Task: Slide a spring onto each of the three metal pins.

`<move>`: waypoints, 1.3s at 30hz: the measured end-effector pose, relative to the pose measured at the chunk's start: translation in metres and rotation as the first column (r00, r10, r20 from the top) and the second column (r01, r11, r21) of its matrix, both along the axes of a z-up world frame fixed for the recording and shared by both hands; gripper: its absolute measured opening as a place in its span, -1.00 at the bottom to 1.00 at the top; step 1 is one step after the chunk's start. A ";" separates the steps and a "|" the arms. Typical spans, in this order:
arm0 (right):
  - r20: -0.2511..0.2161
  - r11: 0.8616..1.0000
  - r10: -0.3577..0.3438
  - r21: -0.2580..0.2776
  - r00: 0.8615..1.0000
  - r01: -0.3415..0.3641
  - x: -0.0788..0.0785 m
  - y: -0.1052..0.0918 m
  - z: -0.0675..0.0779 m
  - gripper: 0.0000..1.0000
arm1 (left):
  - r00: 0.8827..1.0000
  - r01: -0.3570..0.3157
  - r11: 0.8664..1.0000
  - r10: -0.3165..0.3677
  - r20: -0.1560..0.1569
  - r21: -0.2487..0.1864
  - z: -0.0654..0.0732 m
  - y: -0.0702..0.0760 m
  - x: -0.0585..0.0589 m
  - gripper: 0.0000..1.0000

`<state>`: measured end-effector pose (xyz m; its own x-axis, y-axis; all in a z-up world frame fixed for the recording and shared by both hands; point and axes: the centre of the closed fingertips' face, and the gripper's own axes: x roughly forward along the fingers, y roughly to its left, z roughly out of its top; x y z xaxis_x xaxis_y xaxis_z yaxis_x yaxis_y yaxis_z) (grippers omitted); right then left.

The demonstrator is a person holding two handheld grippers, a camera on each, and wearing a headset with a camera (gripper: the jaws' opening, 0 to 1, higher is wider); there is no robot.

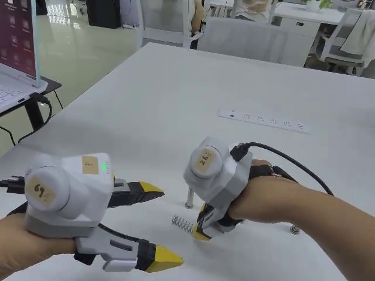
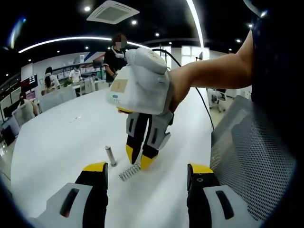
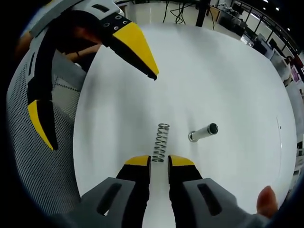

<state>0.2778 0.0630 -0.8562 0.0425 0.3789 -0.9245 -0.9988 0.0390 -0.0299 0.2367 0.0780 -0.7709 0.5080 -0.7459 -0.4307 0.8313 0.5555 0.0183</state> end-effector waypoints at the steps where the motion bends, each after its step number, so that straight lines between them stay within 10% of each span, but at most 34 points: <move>1: -0.001 1.000 -0.003 -0.001 1.000 0.003 0.000 0.000 -0.001 -0.76 | 1.000 0.000 1.000 0.000 0.000 -0.001 0.000 0.000 0.000 0.26; 22: 0.025 1.000 0.025 -0.017 0.999 -0.024 0.001 -0.001 -0.005 -0.84 | 1.000 0.003 1.000 -0.003 -0.001 0.002 -0.001 0.000 0.000 0.24; 39: -0.016 0.999 0.036 0.016 0.999 -0.036 -0.009 -0.010 0.031 -0.84 | 1.000 0.023 1.000 -0.023 0.005 0.018 0.000 -0.004 -0.001 0.21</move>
<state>0.2692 0.0531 -0.8251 0.0131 0.3941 -0.9190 -0.9999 0.0036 -0.0128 0.2357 0.0741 -0.7713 0.4932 -0.7493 -0.4419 0.8436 0.5360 0.0326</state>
